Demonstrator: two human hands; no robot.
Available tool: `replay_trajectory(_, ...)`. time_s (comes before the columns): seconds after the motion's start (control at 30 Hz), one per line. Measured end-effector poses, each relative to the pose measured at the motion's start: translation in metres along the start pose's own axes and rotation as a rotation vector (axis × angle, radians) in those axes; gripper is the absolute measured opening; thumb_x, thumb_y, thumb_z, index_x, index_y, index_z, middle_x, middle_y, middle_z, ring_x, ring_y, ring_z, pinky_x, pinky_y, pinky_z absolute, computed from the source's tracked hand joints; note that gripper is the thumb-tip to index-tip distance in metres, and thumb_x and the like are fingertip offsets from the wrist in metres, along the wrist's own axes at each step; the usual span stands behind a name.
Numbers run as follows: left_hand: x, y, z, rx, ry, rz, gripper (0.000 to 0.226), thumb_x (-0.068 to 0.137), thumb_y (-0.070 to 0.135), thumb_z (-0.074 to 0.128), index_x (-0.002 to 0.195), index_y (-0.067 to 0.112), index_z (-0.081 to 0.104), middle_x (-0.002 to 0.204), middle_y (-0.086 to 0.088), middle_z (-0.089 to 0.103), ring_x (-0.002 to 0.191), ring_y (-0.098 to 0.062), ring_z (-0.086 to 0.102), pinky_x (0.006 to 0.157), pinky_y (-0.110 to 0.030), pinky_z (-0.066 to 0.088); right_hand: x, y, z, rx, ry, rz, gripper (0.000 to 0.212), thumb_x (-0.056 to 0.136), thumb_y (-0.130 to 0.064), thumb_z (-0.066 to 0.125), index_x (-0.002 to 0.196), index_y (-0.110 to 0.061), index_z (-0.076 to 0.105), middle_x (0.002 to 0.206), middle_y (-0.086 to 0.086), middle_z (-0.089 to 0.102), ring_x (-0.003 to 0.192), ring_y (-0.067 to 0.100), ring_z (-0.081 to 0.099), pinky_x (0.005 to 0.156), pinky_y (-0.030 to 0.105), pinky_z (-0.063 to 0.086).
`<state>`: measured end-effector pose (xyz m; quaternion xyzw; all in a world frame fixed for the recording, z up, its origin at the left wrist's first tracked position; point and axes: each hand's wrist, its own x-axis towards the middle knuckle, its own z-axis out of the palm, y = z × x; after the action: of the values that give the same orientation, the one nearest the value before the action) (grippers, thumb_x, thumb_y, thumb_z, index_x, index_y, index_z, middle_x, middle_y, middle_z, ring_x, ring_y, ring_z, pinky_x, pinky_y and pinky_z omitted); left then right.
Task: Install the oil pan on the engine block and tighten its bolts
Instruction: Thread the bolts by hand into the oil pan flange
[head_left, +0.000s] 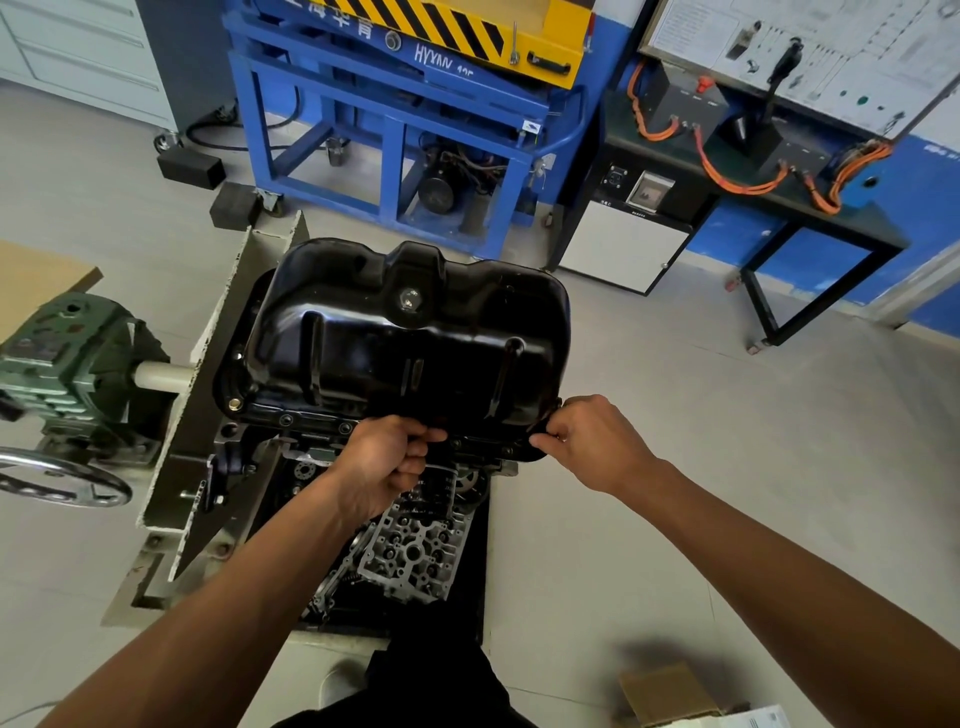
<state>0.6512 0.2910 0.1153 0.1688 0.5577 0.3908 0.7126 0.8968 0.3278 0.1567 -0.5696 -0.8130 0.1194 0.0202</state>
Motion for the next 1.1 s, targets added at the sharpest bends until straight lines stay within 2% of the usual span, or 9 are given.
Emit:
replay_trajectory(0.1, 0.001, 0.001, 0.000, 0.003, -0.003, -0.004, 0.030, 0.103, 0.011, 0.038, 0.095, -0.001, 0.065, 0.045, 0.008, 0.029, 0.034, -0.004, 0.022, 0.031, -0.017, 0.014, -0.002, 0.002, 0.006, 0.133, 0.041, 0.031, 0.025, 0.089, -0.030, 0.073, 0.073, -0.011, 0.073, 0.060, 0.005, 0.062, 0.058, 0.019, 0.055, 0.056, 0.025, 0.042)
replay_trajectory(0.23, 0.001, 0.000, -0.001, 0.007, -0.011, -0.005, 0.030, 0.103, 0.011, 0.038, 0.095, 0.000, 0.064, 0.046, 0.008, 0.029, 0.035, -0.005, 0.022, 0.031, -0.017, 0.014, -0.003, 0.003, 0.011, 0.252, 0.079, 0.077, 0.019, 0.088, -0.021, 0.075, 0.071, -0.012, 0.074, 0.049, -0.003, 0.054, 0.045, 0.011, 0.045, 0.049, 0.013, 0.033)
replay_trajectory(0.4, 0.001, 0.001, -0.002, 0.014, -0.019, -0.004, 0.030, 0.104, 0.012, 0.038, 0.097, -0.001, 0.065, 0.047, 0.008, 0.029, 0.035, -0.005, 0.022, 0.031, -0.017, 0.015, -0.007, 0.002, 0.009, 0.248, 0.021, 0.040, 0.019, 0.090, -0.015, 0.072, 0.073, -0.006, 0.071, 0.052, 0.005, 0.055, 0.047, 0.020, 0.043, 0.051, 0.022, 0.038)
replay_trajectory(0.47, 0.000, 0.001, -0.002, 0.014, -0.019, -0.002, 0.030, 0.103, 0.011, 0.038, 0.097, -0.001, 0.065, 0.046, 0.008, 0.028, 0.035, -0.004, 0.022, 0.031, -0.017, 0.015, -0.008, 0.002, 0.008, 0.197, 0.002, 0.022, 0.028, 0.091, -0.010, 0.067, 0.066, 0.000, 0.060, 0.054, 0.013, 0.051, 0.054, 0.032, 0.045, 0.053, 0.033, 0.040)
replay_trajectory(0.53, -0.001, 0.001, -0.002, 0.014, -0.019, -0.001, 0.029, 0.103, 0.011, 0.039, 0.096, 0.000, 0.065, 0.047, 0.008, 0.028, 0.035, -0.004, 0.022, 0.031, -0.017, 0.014, -0.007, 0.000, 0.006, 0.130, -0.012, 0.014, 0.034, 0.092, -0.007, 0.062, 0.061, 0.001, 0.049, 0.055, 0.014, 0.047, 0.055, 0.032, 0.043, 0.055, 0.040, 0.042)
replay_trajectory(0.63, -0.002, 0.001, -0.001, 0.017, -0.018, -0.001, 0.030, 0.104, 0.011, 0.038, 0.097, -0.001, 0.065, 0.047, 0.008, 0.028, 0.036, -0.004, 0.022, 0.031, -0.017, 0.014, -0.008, -0.002, 0.004, 0.079, -0.027, 0.033, 0.036, 0.095, -0.009, 0.061, 0.062, -0.001, 0.049, 0.057, 0.008, 0.046, 0.054, 0.024, 0.041, 0.055, 0.038, 0.042)
replay_trajectory(0.87, -0.004, 0.002, -0.001, 0.012, -0.024, 0.003, 0.029, 0.104, 0.011, 0.038, 0.097, -0.001, 0.064, 0.046, 0.009, 0.029, 0.035, -0.004, 0.022, 0.032, -0.016, 0.013, -0.007, -0.004, 0.001, 0.018, -0.057, 0.097, 0.037, 0.100, -0.023, 0.059, 0.072, 0.002, 0.061, 0.063, 0.010, 0.054, 0.054, 0.024, 0.046, 0.055, 0.033, 0.040)
replay_trajectory(0.97, -0.003, 0.001, -0.001, 0.007, -0.023, 0.001, 0.030, 0.104, 0.011, 0.038, 0.096, 0.000, 0.064, 0.045, 0.009, 0.028, 0.035, -0.004, 0.022, 0.032, -0.016, 0.013, -0.007, -0.005, 0.000, -0.014, -0.064, 0.085, 0.039, 0.100, -0.026, 0.059, 0.070, 0.000, 0.062, 0.062, 0.008, 0.053, 0.056, 0.025, 0.050, 0.057, 0.034, 0.043)
replay_trajectory(1.1, 0.000, 0.000, -0.002, 0.002, -0.024, -0.001, 0.030, 0.104, 0.012, 0.037, 0.093, 0.001, 0.063, 0.046, 0.009, 0.028, 0.035, -0.004, 0.022, 0.031, -0.017, 0.013, -0.006, -0.005, 0.000, -0.040, -0.064, 0.068, 0.042, 0.099, -0.028, 0.060, 0.064, -0.005, 0.056, 0.057, 0.002, 0.047, 0.055, 0.022, 0.046, 0.055, 0.030, 0.035)
